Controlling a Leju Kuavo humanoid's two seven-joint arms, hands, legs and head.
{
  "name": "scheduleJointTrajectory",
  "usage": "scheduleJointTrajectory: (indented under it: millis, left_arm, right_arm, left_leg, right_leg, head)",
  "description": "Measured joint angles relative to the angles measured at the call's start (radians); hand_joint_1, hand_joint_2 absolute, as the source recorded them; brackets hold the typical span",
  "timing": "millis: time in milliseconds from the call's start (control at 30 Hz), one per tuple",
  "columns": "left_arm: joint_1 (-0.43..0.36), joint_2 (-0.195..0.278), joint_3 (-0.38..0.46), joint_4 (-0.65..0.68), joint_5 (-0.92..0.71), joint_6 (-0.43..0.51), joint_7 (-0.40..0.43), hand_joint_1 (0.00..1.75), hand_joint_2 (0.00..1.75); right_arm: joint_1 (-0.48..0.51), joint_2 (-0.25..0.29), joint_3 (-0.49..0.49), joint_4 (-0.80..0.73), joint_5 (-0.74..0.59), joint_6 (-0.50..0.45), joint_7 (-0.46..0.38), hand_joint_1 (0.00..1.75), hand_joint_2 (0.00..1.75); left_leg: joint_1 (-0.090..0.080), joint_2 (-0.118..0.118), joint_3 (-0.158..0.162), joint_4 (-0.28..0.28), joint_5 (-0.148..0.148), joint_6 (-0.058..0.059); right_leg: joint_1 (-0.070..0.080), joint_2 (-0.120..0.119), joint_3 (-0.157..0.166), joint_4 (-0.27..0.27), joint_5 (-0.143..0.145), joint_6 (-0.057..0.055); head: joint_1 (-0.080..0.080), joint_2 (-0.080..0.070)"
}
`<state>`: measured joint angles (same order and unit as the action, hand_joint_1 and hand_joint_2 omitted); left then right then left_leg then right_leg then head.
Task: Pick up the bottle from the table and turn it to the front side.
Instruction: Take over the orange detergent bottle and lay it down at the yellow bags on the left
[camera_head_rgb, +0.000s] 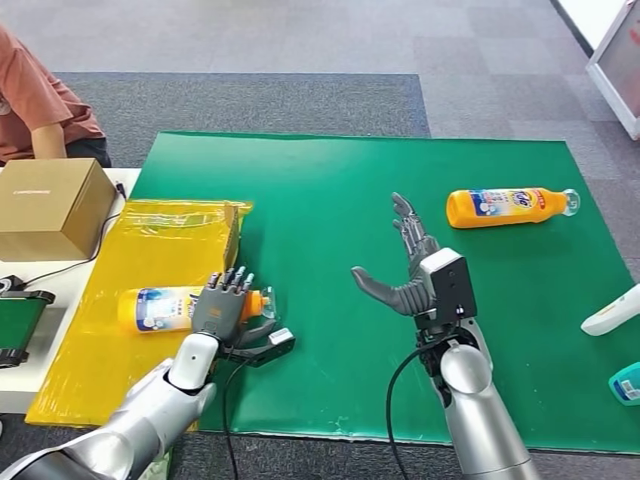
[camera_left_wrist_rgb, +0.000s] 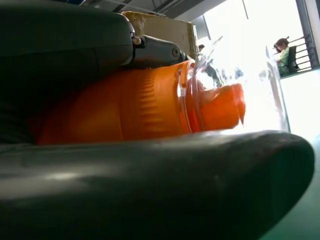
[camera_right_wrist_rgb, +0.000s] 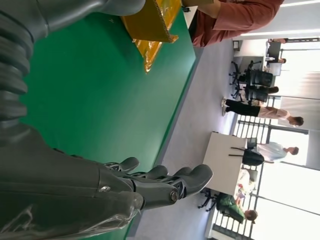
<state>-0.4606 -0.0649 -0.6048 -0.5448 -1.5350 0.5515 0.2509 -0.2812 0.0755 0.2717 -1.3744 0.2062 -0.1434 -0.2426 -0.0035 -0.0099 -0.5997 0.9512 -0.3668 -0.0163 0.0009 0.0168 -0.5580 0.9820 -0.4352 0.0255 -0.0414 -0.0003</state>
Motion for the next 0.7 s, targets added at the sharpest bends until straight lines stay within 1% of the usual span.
scheduleJointTrajectory:
  millis: [100,200,267,333,433,500,533,600,633,667,700]
  left_arm:
    - [0.015,-0.005,0.022,0.0,0.0,0.032,-0.019,0.0,0.0]
    - [0.045,-0.012,0.049,-0.014,0.014,0.09,-0.052,0.0,0.0]
    - [0.078,-0.015,0.073,-0.051,0.043,0.125,-0.084,0.0,0.0]
    - [0.126,-0.018,0.105,-0.131,0.086,0.14,-0.134,0.0,0.0]
    - [0.221,-0.034,0.182,-0.325,0.152,0.146,-0.26,0.0,0.0]
    - [0.279,-0.056,0.245,-0.458,0.211,0.148,-0.37,0.0,0.0]
    - [0.305,-0.07,0.276,-0.518,0.26,0.149,-0.438,0.0,0.0]
    - [0.353,-0.1,0.333,-0.629,0.419,0.15,-0.587,0.0,0.0]
    - [0.374,-0.112,0.353,-0.677,0.514,0.15,-0.649,0.0,0.0]
    - [0.393,-0.12,0.367,-0.723,0.615,0.15,-0.691,0.0,0.0]
    - [0.409,-0.122,0.372,-0.764,0.71,0.15,-0.712,0.0,0.0]
  right_arm:
    - [0.005,0.0,0.001,-0.011,0.002,-0.003,-0.001,0.0,1.75]
    - [0.012,0.0,0.001,-0.018,0.006,-0.01,-0.002,0.0,1.75]
    - [0.021,0.0,0.001,-0.023,0.007,-0.019,-0.003,0.0,1.75]
    - [0.033,-0.002,0.001,-0.029,0.008,-0.03,-0.003,0.0,1.75]
    - [0.057,-0.009,0.0,-0.042,0.008,-0.05,-0.004,0.0,1.75]
    - [0.074,-0.016,0.0,-0.051,0.008,-0.059,-0.007,0.0,1.75]
    - [0.082,-0.02,0.0,-0.054,0.008,-0.064,-0.009,0.0,1.75]
    - [0.099,-0.028,0.0,-0.062,0.007,-0.074,-0.013,0.0,1.75]
    - [0.108,-0.032,-0.001,-0.065,0.007,-0.079,-0.015,0.0,1.75]
    - [0.116,-0.036,-0.001,-0.069,0.007,-0.083,-0.016,0.0,1.75]
    - [0.123,-0.04,-0.001,-0.073,0.007,-0.086,-0.017,0.0,1.75]
  left_leg:
    - [0.0,0.0,0.0,0.0,0.0,0.0]
    - [0.0,0.0,-0.001,0.0,0.0,0.0]
    - [0.0,0.0,-0.001,0.0,-0.001,0.0]
    - [0.0,0.0,-0.002,0.0,-0.001,0.0]
    - [0.0,0.001,-0.005,0.0,-0.001,0.0]
    - [0.0,0.001,-0.006,0.0,-0.001,0.0]
    - [0.0,0.001,-0.007,0.0,-0.001,0.001]
    - [0.0,0.001,-0.008,0.0,-0.001,0.001]
    - [0.0,0.0,-0.008,0.0,-0.001,0.001]
    - [0.0,0.0,-0.008,0.0,-0.001,0.001]
    - [0.0,0.0,-0.008,0.0,-0.001,0.001]
  right_leg:
    - [0.0,0.0,0.0,0.0,0.0,0.0]
    - [0.0,0.0,-0.001,0.0,0.0,0.0]
    - [0.0,0.0,-0.002,0.0,0.0,0.0]
    - [0.0,0.0,-0.003,0.0,0.0,0.0]
    - [0.0,0.0,-0.006,0.0,0.0,0.0]
    - [0.0,0.0,-0.007,0.0,0.0,0.0]
    - [0.0,0.0,-0.007,0.0,0.0,0.0]
    - [0.0,0.0,-0.008,0.0,0.0,0.0]
    - [0.0,0.0,-0.008,0.0,0.0,0.0]
    - [0.0,0.0,-0.008,0.0,0.0,0.0]
    - [0.0,0.0,-0.009,0.0,0.0,0.0]
  head:
    - [0.0,0.0]
    - [0.0,0.0]
    - [0.0,0.0]
    - [0.0,0.0]
    - [0.0,0.0]
    - [0.0,0.0]
    - [0.0,0.0]
    - [0.0,0.0]
    - [0.0,0.0]
    - [0.0,0.0]
    - [0.0,0.0]
